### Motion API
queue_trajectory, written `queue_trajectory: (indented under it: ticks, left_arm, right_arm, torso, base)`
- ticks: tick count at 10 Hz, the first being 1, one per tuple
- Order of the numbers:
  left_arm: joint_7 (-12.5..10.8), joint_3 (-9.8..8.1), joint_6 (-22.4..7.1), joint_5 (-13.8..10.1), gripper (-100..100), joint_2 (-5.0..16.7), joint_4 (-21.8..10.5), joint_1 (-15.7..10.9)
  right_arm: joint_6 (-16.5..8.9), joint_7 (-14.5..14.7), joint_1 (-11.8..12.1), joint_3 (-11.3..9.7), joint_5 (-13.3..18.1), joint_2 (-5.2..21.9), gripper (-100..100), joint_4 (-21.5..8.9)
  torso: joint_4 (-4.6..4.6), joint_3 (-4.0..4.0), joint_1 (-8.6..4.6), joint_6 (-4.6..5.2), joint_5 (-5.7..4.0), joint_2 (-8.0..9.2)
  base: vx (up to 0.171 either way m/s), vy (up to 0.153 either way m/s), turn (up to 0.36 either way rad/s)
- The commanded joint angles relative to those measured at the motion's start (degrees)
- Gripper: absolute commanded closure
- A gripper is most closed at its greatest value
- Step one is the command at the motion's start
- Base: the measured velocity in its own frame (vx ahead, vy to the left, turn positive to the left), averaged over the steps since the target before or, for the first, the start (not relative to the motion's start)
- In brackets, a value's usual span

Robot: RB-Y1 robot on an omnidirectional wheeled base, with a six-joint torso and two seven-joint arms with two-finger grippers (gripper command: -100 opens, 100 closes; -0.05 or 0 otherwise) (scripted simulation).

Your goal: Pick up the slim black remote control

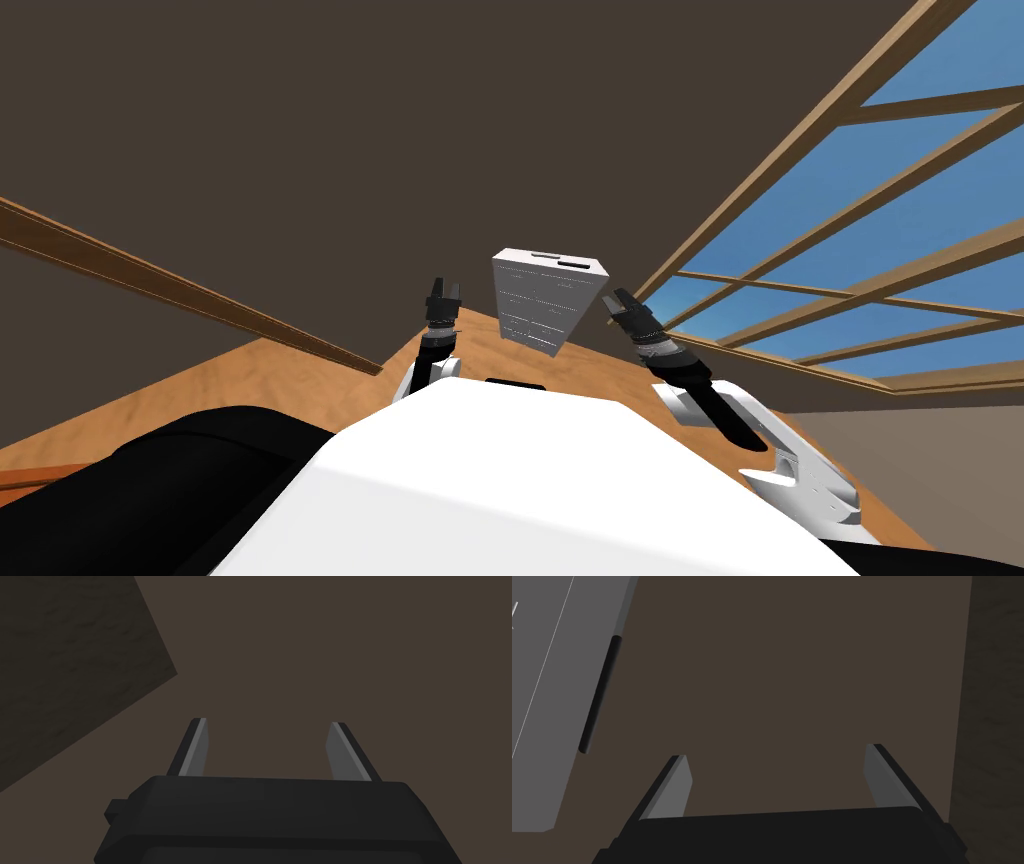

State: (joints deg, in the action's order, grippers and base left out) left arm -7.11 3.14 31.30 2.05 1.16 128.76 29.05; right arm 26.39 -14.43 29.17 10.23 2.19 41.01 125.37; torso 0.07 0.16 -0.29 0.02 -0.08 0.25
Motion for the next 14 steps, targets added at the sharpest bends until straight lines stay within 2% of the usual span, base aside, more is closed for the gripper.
queue_trajectory:
  ticks: [1, 2, 4, 5, 7, 8, 10, 11, 13, 14]
  left_arm:
    - [0.0, 0.0, 0.0, 0.0, 0, 0.0, 0.0, 0.0]
    - [0.0, 0.0, 0.0, 0.0, 0, 0.0, 0.0, 0.01]
    - [0.0, 0.0, 0.0, 0.0, 0, 0.0, 0.0, 0.0]
    - [0.0, 0.0, 0.0, 0.0, 0, 0.0, 0.0, 0.01]
    - [0.0, 0.0, 0.0, 0.0, 0, 0.0, 0.0, 0.0]
    - [0.0, 0.0, 0.0, 0.0, 0, 0.0, 0.0, 0.01]
    - [0.0, 0.0, 0.0, 0.0, 0, 0.0, 0.0, 0.01]
    - [0.0, 0.0, 0.0, 0.0, 0, 0.0, 0.0, 0.01]
    - [0.0, 0.0, 0.0, 0.0, 0, 0.0, 0.0, 0.01]
    - [0.0, 0.0, 0.0, 0.0, 0, 0.0, 0.0, 0.01]
  right_arm:
    - [0.01, -0.17, -0.09, 0.14, 0.12, 2.38, -100, -0.25]
    - [0.38, -1.24, 0.01, 1.31, 0.91, 4.36, -100, -1.45]
    - [0.38, -1.24, 0.01, 1.31, 0.91, 6.93, -100, -1.45]
    - [0.84, -2.33, 0.13, 2.45, 1.74, 9.1, -100, -2.74]
    - [0.84, -2.33, 0.13, 2.45, 1.74, 11.58, -100, -2.74]
    - [1.4, -3.43, 0.25, 3.54, 2.59, 13.77, -100, -4.14]
    - [1.4, -3.43, 0.25, 3.54, 2.59, 16.33, -100, -4.14]
    - [2.05, -4.55, 0.39, 4.59, 3.47, 18.46, -100, -5.62]
    - [2.05, -4.55, 0.39, 4.59, 3.47, 21.16, -100, -5.62]
    - [2.8, -5.66, 0.54, 5.57, 4.36, 23.26, -100, -7.18]
  torso:
    - [0.0, 0.0, 0.0, 0.0, 0.0, 0.0]
    - [-0.03, -0.08, 0.12, 0.01, 0.02, -0.15]
    - [-0.03, -0.07, 0.09, 0.0, 0.02, -0.11]
    - [-0.04, -0.1, 0.13, 0.01, 0.03, -0.18]
    - [-0.03, -0.08, 0.08, 0.0, 0.02, -0.13]
    - [-0.05, -0.12, 0.14, 0.02, 0.03, -0.21]
    - [-0.04, -0.1, 0.08, 0.0, 0.02, -0.17]
    - [-0.05, -0.13, 0.12, 0.02, 0.02, -0.23]
    - [-0.05, -0.14, 0.07, 0.01, 0.02, -0.24]
    - [-0.06, -0.15, 0.11, 0.02, 0.01, -0.27]
  base:
    - [-0.028, -0.021, -0.007]
    - [-0.049, -0.024, 0.142]
    - [-0.047, -0.032, 0.049]
    - [-0.06, -0.039, 0.148]
    - [-0.04, -0.03, 0.059]
    - [-0.044, -0.031, 0.153]
    - [-0.038, -0.032, 0.055]
    - [-0.034, -0.026, 0.175]
    - [-0.024, -0.037, 0.036]
    - [-0.043, -0.036, 0.162]
